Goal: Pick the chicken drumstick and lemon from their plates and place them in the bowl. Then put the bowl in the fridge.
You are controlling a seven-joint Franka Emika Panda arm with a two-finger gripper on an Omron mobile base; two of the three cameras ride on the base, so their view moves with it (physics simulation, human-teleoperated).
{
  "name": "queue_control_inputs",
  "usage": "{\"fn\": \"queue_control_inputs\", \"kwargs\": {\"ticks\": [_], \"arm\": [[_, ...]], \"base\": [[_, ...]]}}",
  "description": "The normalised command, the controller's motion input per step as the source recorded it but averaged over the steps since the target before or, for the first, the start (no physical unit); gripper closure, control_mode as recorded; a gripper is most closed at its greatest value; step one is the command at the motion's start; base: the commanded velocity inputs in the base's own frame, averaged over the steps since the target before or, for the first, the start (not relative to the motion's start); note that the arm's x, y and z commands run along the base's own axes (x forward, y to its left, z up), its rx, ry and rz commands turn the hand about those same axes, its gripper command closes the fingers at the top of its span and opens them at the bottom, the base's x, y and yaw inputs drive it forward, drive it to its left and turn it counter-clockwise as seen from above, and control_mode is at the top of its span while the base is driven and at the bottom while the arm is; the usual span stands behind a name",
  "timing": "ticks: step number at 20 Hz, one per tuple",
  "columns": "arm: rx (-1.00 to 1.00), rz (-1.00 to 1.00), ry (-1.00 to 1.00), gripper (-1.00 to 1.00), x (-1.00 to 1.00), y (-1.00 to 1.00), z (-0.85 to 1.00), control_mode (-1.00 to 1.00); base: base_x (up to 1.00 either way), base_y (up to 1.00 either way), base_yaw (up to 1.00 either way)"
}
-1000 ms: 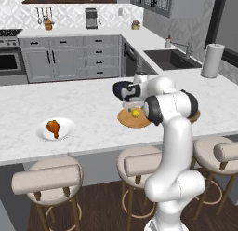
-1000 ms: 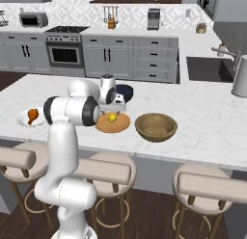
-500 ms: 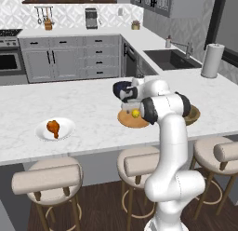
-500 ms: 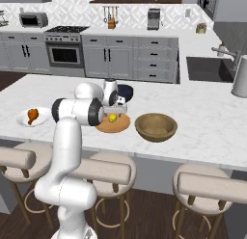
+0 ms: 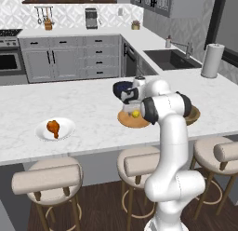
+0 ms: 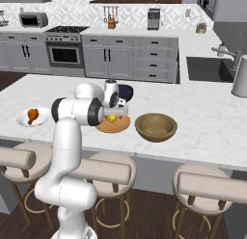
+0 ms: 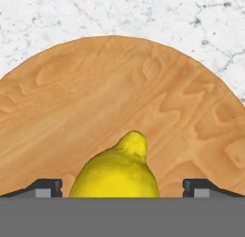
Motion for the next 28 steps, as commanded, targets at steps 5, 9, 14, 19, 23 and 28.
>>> {"fn": "queue_control_inputs", "kwargs": {"ticks": [5, 9, 14, 19, 23, 28], "arm": [[-0.01, -0.02, 0.00, -1.00, 0.00, -0.06, -0.27, -1.00], [0.00, -0.04, 0.00, -1.00, 0.00, 0.00, -0.04, -1.00], [0.00, -0.02, 0.00, 1.00, 0.06, 0.00, -0.19, -1.00], [0.04, -0.04, 0.03, 1.00, -0.25, 0.00, 0.18, -1.00], [0.00, 0.00, -0.12, 1.00, -0.44, -0.17, 1.00, -1.00], [0.00, -0.01, -0.08, 1.00, -0.60, -0.89, 0.60, -1.00]], "base": [[0.00, 0.00, 0.00], [0.00, 0.00, 0.00], [0.00, 0.00, 0.00], [0.00, 0.00, 0.00], [0.00, 0.00, 0.00], [0.00, 0.00, 0.00]]}}
